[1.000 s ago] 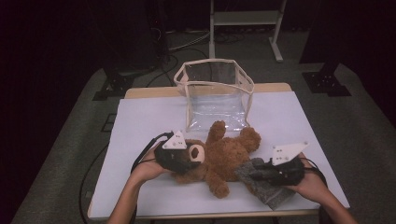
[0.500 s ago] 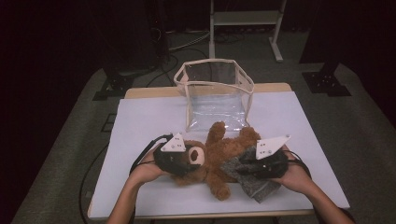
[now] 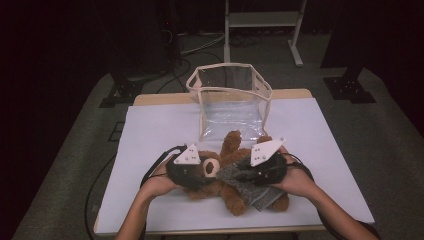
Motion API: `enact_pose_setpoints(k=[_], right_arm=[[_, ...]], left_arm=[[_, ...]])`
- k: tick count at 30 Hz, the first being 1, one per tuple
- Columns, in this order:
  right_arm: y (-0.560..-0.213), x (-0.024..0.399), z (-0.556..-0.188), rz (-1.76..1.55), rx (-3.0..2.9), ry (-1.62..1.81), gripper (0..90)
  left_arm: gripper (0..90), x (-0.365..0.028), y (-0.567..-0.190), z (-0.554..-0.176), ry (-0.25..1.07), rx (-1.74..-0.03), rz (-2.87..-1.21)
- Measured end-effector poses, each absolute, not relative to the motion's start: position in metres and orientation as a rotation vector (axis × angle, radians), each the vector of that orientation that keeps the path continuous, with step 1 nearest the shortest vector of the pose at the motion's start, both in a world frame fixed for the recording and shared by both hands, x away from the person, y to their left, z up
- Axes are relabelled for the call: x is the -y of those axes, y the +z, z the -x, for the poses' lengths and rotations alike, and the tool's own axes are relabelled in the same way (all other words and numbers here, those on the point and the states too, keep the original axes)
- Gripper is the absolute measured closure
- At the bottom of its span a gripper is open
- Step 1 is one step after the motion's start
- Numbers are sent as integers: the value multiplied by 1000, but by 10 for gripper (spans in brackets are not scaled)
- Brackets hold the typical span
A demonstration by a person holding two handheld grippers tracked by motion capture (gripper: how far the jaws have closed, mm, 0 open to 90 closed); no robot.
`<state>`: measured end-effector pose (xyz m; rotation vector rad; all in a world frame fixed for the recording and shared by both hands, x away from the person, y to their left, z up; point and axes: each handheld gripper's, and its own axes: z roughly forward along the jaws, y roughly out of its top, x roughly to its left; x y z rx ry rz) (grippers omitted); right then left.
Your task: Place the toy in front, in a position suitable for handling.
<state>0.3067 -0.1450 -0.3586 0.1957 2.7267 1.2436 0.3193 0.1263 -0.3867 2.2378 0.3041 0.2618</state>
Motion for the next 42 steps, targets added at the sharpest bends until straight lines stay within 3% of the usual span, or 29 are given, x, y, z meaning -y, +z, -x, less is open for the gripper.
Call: enact_pose_setpoints(k=[4,14,23,33,42], right_arm=[[-360,135,-309,-183,-2729,1223,733],[-363,169,-305,-274,-2755,1269,733],[-362,127,-297,-125,-2801,1192,732],[-376,146,-289,-182,-2855,1179,731],[-386,111,-284,-67,-2899,1159,731]], left_arm=[[304,-129,-385,-318,270,-295,-2240],[312,-131,-382,-319,272,-292,-2241],[311,-130,-383,-320,280,-316,-2236],[310,-128,-382,-323,279,-361,-2226],[309,-131,-382,-324,267,-368,-2222]])
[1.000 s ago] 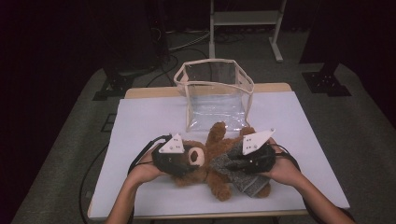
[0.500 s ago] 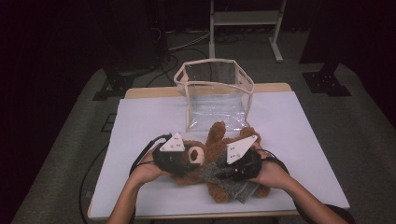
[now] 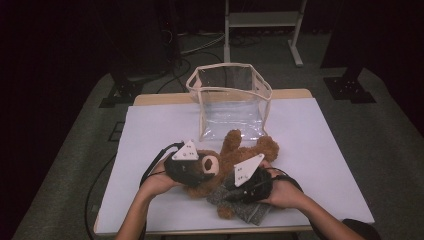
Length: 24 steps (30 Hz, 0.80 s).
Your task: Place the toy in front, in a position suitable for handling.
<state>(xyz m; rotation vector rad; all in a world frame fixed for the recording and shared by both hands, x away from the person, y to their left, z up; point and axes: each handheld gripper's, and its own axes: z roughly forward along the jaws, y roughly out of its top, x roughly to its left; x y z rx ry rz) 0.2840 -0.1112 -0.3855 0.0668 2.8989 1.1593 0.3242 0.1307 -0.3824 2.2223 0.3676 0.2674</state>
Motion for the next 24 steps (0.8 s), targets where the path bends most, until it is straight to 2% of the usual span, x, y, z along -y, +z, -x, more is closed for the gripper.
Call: enact_pose_setpoints(k=[6,11,17,21,24], right_arm=[[-402,124,-274,-86,-2947,1088,731],[-395,133,-269,-113,-2915,1140,731],[-385,107,-271,-59,-2861,1176,732],[-398,96,-270,-52,-2889,1129,733],[-408,102,-267,-78,-2904,1107,734]], left_arm=[[309,-131,-382,-324,261,-369,-2218],[310,-129,-382,-324,270,-372,-2226],[310,-129,-382,-324,271,-367,-2228],[310,-131,-382,-324,269,-359,-2233],[310,-131,-382,-324,270,-357,-2234]])
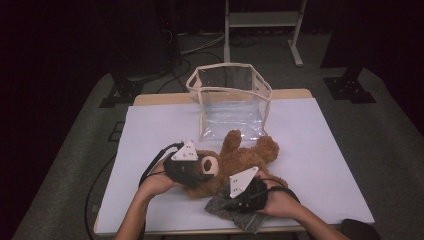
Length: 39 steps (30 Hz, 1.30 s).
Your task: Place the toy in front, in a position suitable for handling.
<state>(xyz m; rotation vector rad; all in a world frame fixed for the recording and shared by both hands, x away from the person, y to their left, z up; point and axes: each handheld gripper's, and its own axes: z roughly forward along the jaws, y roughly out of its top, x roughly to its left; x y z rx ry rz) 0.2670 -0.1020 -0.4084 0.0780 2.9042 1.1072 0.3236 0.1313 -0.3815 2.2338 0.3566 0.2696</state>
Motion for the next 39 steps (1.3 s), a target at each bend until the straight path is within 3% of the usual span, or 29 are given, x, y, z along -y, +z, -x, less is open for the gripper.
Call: enact_pose_setpoints(k=[9,15,19,24,31,39], right_arm=[[-401,138,-261,-162,-2865,1155,735],[-380,115,-261,-73,-2817,1229,735],[-394,96,-263,-39,-2864,1158,735],[-416,109,-263,-109,-2896,1097,736],[-404,138,-259,-187,-2852,1126,735],[-392,103,-268,-146,-2762,1112,737]], left_arm=[[312,-129,-381,-329,267,-416,-2215],[310,-130,-382,-333,267,-459,-2195],[310,-132,-381,-333,274,-475,-2190],[309,-133,-381,-333,276,-474,-2195],[310,-130,-380,-332,273,-441,-2208],[312,-129,-380,-328,263,-406,-2223]])
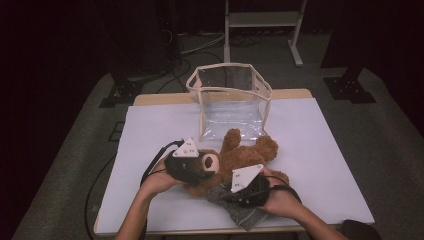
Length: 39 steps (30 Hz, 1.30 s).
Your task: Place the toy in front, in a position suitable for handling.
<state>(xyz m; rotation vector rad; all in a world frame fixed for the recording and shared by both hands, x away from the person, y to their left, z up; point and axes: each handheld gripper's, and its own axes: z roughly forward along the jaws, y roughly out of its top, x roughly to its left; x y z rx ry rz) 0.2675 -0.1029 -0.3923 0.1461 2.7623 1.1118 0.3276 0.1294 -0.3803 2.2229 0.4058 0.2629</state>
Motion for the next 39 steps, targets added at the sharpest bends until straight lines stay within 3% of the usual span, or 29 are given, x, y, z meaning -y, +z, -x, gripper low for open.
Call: enact_pose_setpoints(k=[5,12,23,28,33,39], right_arm=[[-410,97,-266,-148,-2778,1026,739],[-408,133,-259,-236,-2793,1033,740],[-407,100,-265,-157,-2739,1061,740],[-414,112,-260,-172,-2741,1041,742],[-405,140,-258,-260,-2740,1091,742],[-380,131,-266,-228,-2665,1172,741]], left_arm=[[312,-132,-381,-329,259,-417,-2219],[314,-129,-380,-329,255,-424,-2216],[315,-131,-381,-330,243,-412,-2219],[316,-132,-381,-330,243,-410,-2218],[317,-131,-382,-330,233,-409,-2217],[319,-132,-382,-328,230,-388,-2219]])
